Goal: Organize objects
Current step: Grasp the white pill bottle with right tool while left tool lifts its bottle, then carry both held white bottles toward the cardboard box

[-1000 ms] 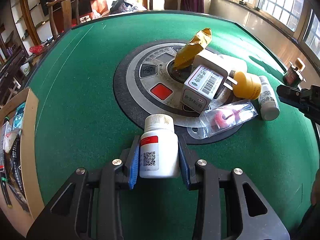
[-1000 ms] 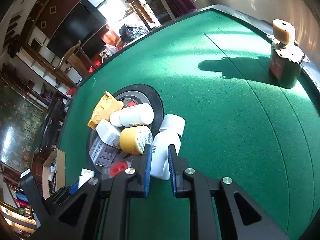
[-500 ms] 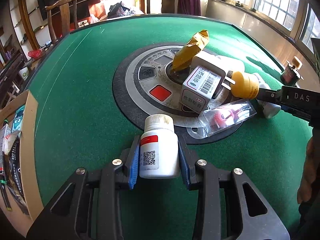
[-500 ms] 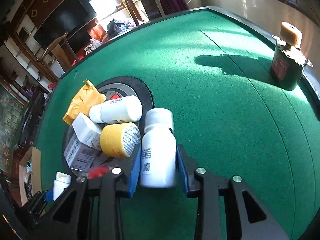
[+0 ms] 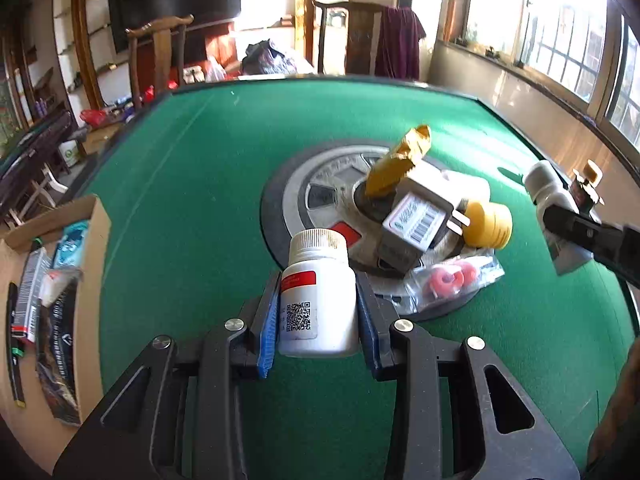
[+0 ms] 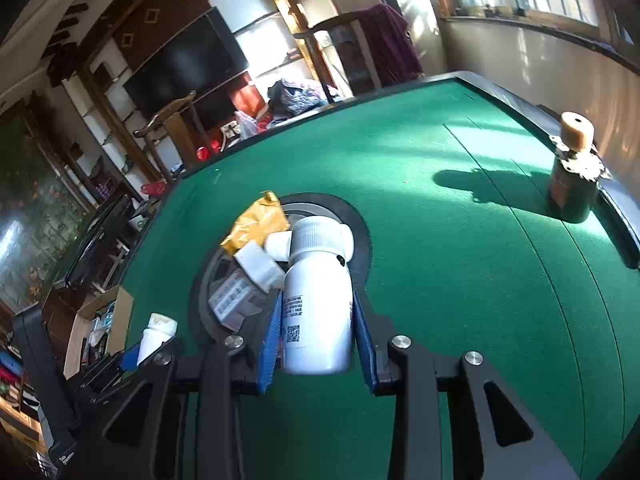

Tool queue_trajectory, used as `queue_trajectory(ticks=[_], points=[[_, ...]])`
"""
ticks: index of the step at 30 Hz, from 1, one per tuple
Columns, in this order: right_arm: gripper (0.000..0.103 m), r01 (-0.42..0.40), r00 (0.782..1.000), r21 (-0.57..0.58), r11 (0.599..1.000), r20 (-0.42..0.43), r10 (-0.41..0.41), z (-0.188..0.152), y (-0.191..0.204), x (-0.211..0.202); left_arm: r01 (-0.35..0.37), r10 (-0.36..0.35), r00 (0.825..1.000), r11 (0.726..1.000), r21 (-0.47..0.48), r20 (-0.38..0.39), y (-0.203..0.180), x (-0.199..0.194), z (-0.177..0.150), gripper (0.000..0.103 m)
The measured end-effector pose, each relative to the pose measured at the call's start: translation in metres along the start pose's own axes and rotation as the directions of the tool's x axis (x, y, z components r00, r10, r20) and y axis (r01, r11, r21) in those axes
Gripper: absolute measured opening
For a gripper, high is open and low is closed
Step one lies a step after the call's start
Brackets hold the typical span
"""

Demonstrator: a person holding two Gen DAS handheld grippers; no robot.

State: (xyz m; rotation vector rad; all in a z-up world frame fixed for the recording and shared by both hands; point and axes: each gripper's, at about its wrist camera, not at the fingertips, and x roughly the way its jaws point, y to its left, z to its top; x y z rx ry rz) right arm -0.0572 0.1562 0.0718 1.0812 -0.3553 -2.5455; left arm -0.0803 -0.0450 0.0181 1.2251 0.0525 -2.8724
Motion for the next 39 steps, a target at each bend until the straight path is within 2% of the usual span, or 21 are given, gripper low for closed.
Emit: queue_trajectory(ticks=[4,9,14,21,29,39], points=[[0.034,-0.039,0.999,-0.081,0.996,-0.025,0.037,-0.015,0.028,0.006,-0.049,0.048,0.998,0.999,0.019,0.045,-0.001,-0.009,0.001,0.034],[0.034,-0.034,0.998,-0.138,0.99,-0.054,0.026,-0.025,0.033,0.025,-0.086,0.084,0.994,0.996,0.025,0.074,0.0,-0.014,0.003,0.034],[0.034,-0.025,0.999,-0.132,0.991,-0.031,0.021,-0.02,0.024,0.023,-0.178,0.17,0.972,0.983,0.038,0.164,-0.002,-0.037,0.005,0.034],[0.034,-0.059,0.998,-0.152,0.987,-0.019,0.057,-0.023,0.035,0.012,-0.247,0.23,0.948,0.968,0.051,0.22,-0.003,-0.067,-0.011,0.034],[0.034,-0.095,0.995,-0.189,0.977,-0.04,0.089,-0.037,0.057,0.009,-0.255,0.246,0.94,0.967,0.006,0.238,0.015,-0.094,-0.025,0.034],[0.034,-0.126,0.992,-0.214,0.969,-0.053,0.117,-0.064,0.094,0.004,-0.229,0.238,0.934,0.971,-0.065,0.267,0.049,-0.129,-0.038,0.034]])
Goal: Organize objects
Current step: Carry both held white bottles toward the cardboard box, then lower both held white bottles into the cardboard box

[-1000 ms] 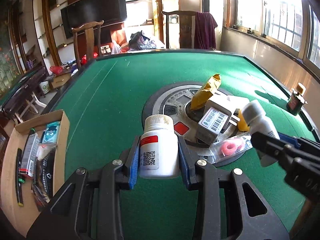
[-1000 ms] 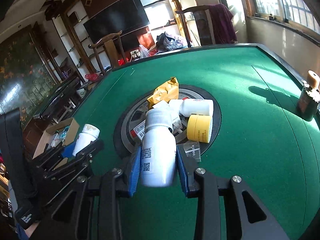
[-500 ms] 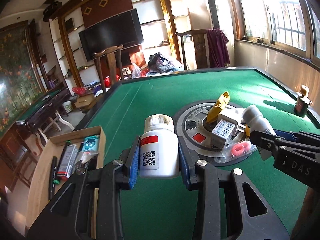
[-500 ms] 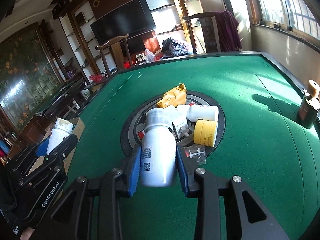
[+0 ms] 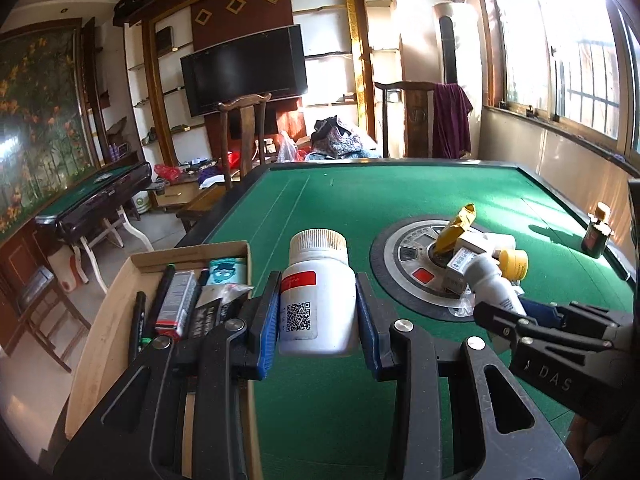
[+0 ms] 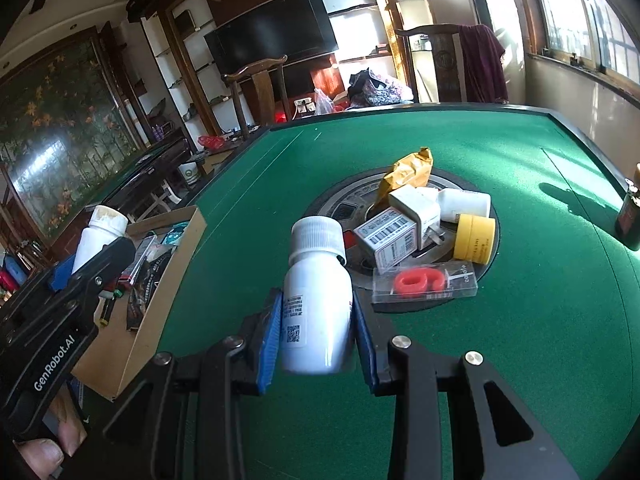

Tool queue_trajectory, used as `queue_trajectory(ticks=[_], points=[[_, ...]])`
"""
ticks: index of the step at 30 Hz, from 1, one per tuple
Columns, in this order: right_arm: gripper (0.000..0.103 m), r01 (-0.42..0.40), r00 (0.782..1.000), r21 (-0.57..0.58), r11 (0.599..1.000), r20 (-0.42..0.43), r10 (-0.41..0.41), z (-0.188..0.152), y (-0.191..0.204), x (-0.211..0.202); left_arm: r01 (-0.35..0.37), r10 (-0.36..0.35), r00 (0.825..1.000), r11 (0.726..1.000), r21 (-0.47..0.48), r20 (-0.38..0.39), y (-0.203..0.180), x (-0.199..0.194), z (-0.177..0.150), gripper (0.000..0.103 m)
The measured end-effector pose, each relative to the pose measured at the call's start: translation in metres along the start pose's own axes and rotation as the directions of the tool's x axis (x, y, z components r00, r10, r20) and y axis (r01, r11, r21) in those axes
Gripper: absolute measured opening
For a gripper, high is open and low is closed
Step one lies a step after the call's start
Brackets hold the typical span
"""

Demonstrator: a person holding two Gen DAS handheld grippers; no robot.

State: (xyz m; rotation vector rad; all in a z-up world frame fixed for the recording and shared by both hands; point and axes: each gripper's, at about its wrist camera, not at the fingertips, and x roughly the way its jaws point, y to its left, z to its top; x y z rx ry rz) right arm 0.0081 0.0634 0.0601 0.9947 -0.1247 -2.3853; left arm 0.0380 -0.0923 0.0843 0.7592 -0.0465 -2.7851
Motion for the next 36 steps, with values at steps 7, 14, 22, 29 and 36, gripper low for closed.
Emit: queue_trajectory(ticks=[7,14,22,29,36], points=[[0.034,-0.056,0.998,-0.032,0.998,0.004,0.056,-0.01,0.044,0.001,-0.028,0.029,0.999,0.998,-0.059,0.015,0.039,-0.021,0.0,0.034],[0.034,-0.11,0.994,-0.071,0.991,-0.026,0.109,-0.015,0.084,0.014,-0.077,0.08,0.997,0.99,-0.122,0.016,0.082,-0.025,-0.007,0.034],[0.034,-0.159,0.986,-0.123,0.98,-0.076,0.151,-0.026,0.123,0.03,-0.143,0.136,0.989,0.973,-0.182,-0.054,0.127,-0.015,-0.035,0.034],[0.034,-0.196,0.977,-0.182,0.963,-0.122,0.176,-0.034,0.155,0.043,-0.171,0.146,0.982,0.958,-0.232,-0.12,0.16,-0.003,-0.051,0.034],[0.034,-0.241,0.961,-0.222,0.945,-0.19,0.2,-0.044,0.184,0.06,-0.2,0.147,0.97,0.935,-0.294,-0.193,0.194,0.005,-0.071,0.034]])
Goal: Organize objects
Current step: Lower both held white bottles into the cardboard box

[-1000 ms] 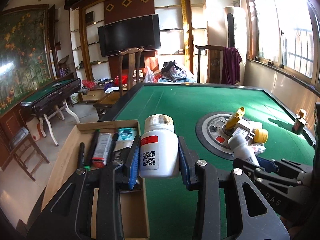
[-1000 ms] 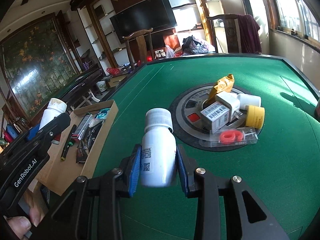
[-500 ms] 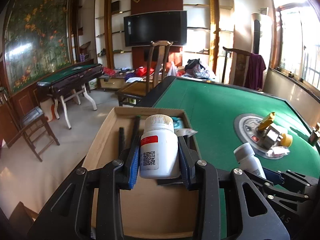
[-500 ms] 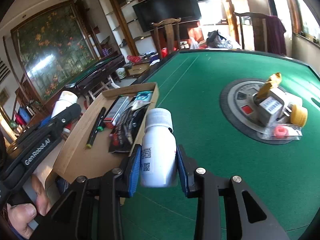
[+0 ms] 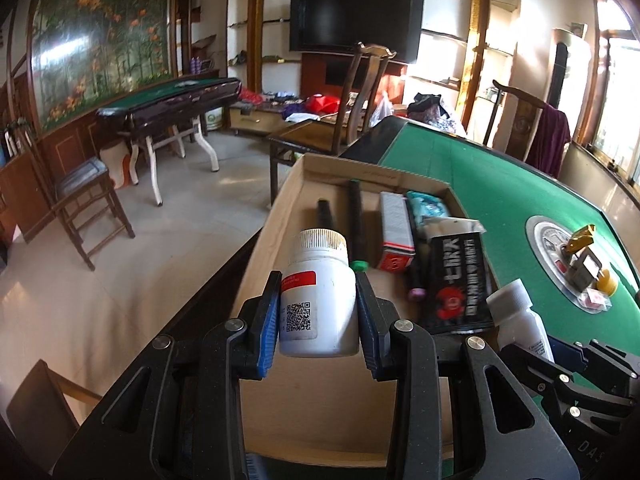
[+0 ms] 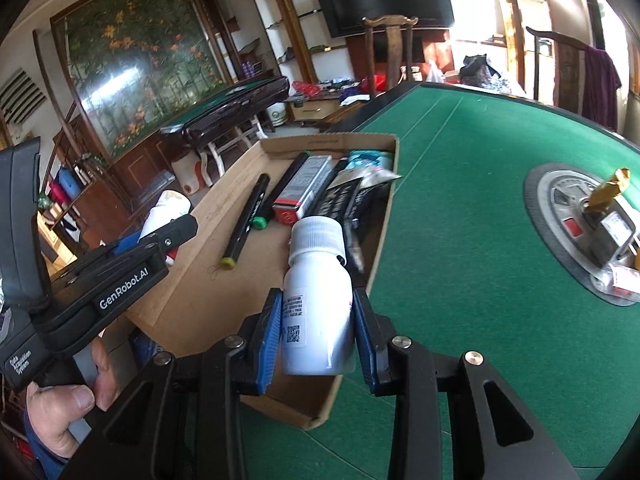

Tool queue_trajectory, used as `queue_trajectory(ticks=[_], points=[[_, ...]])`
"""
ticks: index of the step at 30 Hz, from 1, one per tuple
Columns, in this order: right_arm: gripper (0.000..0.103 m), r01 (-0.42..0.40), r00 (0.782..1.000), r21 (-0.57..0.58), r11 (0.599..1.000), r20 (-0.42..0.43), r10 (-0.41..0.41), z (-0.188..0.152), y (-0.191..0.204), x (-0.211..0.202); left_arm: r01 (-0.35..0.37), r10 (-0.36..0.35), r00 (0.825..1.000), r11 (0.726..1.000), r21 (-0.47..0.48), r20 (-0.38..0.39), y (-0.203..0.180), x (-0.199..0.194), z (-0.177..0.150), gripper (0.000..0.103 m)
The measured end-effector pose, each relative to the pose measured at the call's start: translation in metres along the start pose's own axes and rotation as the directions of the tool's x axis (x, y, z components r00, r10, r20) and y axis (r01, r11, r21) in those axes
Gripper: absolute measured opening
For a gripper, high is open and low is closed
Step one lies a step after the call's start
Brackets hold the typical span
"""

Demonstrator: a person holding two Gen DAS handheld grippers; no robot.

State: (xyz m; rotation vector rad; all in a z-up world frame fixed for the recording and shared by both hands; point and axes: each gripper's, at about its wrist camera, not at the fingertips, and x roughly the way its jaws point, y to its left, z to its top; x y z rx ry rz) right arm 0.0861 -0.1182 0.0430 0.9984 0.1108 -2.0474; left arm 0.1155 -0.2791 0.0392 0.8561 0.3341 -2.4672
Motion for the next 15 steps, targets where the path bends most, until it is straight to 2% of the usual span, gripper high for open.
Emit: queue_trajectory(ticks=[7,15], points=[[0.034,-0.044,0.996,-0.02,0.999,-0.075,0.043,-0.001,0.022,0.024,-0.004,0.002,0.999,1.0,-0.027,-0.049,0.017,0.014,-0.001,0.034],[0.034,-0.056,0.992,-0.021,0.998,-0.116,0.053,-0.003,0.031,0.044,0.005,-0.007,0.996,1.0,-0.022,-0.088,0.022,0.028,0.001,0.034]])
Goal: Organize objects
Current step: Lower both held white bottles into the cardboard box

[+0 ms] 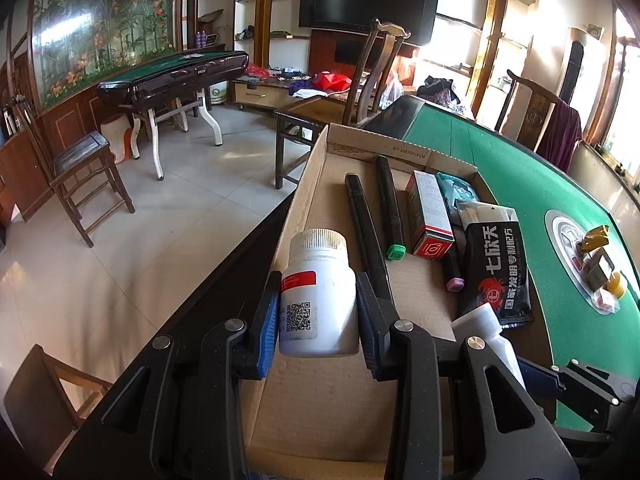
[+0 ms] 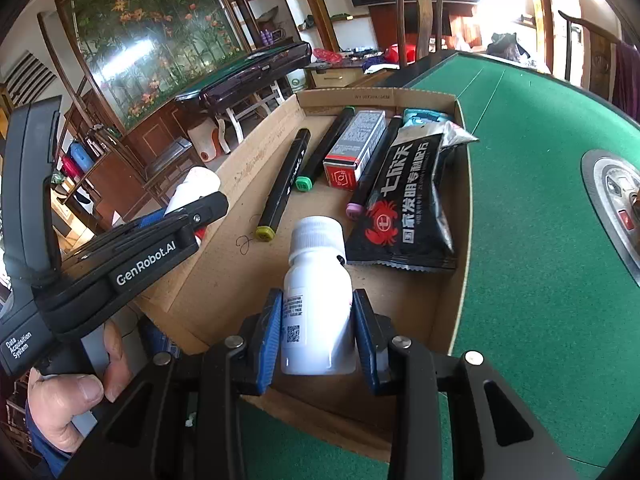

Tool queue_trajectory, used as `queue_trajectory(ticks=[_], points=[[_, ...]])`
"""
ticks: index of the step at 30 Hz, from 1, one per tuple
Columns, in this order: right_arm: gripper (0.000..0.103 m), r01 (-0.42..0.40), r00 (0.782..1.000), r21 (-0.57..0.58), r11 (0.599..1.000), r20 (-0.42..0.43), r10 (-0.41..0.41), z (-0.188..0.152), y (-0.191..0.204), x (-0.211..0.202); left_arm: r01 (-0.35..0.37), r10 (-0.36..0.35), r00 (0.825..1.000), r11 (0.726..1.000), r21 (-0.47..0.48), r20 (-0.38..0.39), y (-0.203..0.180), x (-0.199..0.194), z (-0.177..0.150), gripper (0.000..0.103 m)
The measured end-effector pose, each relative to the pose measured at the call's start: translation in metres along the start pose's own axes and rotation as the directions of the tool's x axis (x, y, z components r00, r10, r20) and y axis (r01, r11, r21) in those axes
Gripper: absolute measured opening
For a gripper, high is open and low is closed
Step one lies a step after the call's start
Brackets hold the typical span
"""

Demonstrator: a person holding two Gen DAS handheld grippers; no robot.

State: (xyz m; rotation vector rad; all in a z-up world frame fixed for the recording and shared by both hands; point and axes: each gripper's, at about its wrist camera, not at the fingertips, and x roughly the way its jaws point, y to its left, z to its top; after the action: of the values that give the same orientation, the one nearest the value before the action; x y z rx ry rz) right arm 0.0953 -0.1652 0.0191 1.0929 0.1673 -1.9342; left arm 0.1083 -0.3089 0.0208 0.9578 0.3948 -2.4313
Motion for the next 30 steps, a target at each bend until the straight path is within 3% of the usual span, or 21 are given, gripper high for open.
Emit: queue_trajectory(ticks=[13,30], points=[[0.034,0.056,0.998,-0.044,0.998,0.008,-0.055,0.012,0.008,0.016,0.047,-0.046,0.995,0.999,0.01,-0.089,-0.003,0.024,0.012,0.034],[0.034,0.125,0.992,-0.113,0.986,0.03,-0.123,0.013,0.01,0.021,0.026,-0.019,0.995,0.997,0.067,-0.103,-0.013,0.033,0.013,0.034]])
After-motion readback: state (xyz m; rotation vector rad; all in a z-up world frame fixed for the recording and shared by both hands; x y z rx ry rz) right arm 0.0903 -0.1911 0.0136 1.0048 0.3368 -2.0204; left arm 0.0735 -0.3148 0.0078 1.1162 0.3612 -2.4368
